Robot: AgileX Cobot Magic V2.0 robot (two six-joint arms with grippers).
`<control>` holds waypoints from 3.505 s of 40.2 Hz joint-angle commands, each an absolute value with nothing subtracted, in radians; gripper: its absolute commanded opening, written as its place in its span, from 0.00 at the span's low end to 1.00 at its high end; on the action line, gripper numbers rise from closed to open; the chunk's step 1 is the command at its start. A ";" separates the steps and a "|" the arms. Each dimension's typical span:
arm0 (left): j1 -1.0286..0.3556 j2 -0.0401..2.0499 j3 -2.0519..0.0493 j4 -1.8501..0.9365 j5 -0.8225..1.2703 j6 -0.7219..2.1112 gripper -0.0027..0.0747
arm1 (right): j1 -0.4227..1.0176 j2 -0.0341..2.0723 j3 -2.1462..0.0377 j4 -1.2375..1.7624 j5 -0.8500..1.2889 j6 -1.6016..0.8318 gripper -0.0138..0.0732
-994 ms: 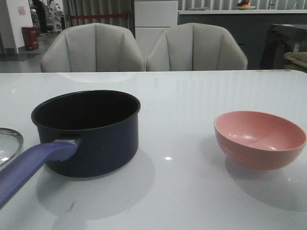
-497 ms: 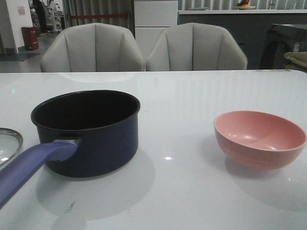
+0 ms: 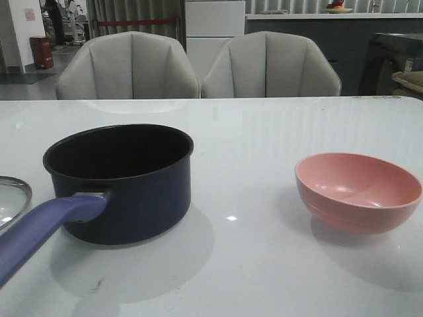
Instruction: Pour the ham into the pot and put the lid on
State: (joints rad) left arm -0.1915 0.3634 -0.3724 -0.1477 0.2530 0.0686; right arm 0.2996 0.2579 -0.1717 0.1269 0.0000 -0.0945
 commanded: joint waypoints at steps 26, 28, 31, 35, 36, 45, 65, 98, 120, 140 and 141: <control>0.034 1.160 -0.973 -0.136 0.773 0.007 0.84 | 0.299 0.263 -0.199 0.127 -0.072 -0.108 0.33; 0.034 1.227 -1.024 -0.136 0.839 0.007 0.84 | 0.299 0.263 -0.199 0.127 -0.072 -0.108 0.33; 0.034 1.318 -1.092 -0.138 0.919 0.007 0.84 | 0.299 0.263 -0.199 0.127 -0.072 -0.108 0.33; 0.034 1.426 -1.180 -0.138 0.997 0.007 0.84 | 0.299 0.263 -0.199 0.127 -0.072 -0.108 0.33; 0.034 1.453 -1.196 -0.138 1.010 0.007 0.84 | 0.299 0.263 -0.199 0.127 -0.072 -0.108 0.33; 0.034 1.596 -1.302 -0.126 1.046 0.000 0.84 | 0.299 0.263 -0.199 0.127 -0.072 -0.108 0.33; 0.034 1.770 -1.352 -0.063 1.043 -0.045 0.89 | 0.299 0.263 -0.199 0.127 -0.072 -0.108 0.33; 0.034 1.888 -1.361 -0.073 1.048 -0.046 0.55 | 0.299 0.263 -0.199 0.127 -0.070 -0.108 0.33; 0.034 1.853 -1.490 -0.073 1.170 -0.046 0.21 | 0.299 0.263 -0.199 0.127 -0.069 -0.108 0.33; -0.071 1.756 -1.694 -0.121 1.289 -0.014 0.21 | 0.299 0.263 -0.199 0.127 -0.069 -0.108 0.33; -0.085 1.753 -1.703 -0.121 1.289 -0.014 0.21 | 0.299 0.263 -0.199 0.127 -0.069 -0.108 0.33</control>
State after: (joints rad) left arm -0.0409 1.8210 -1.6403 -0.0906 1.2340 -0.0178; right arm 0.2996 0.2572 -0.1717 0.1291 0.0000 -0.0945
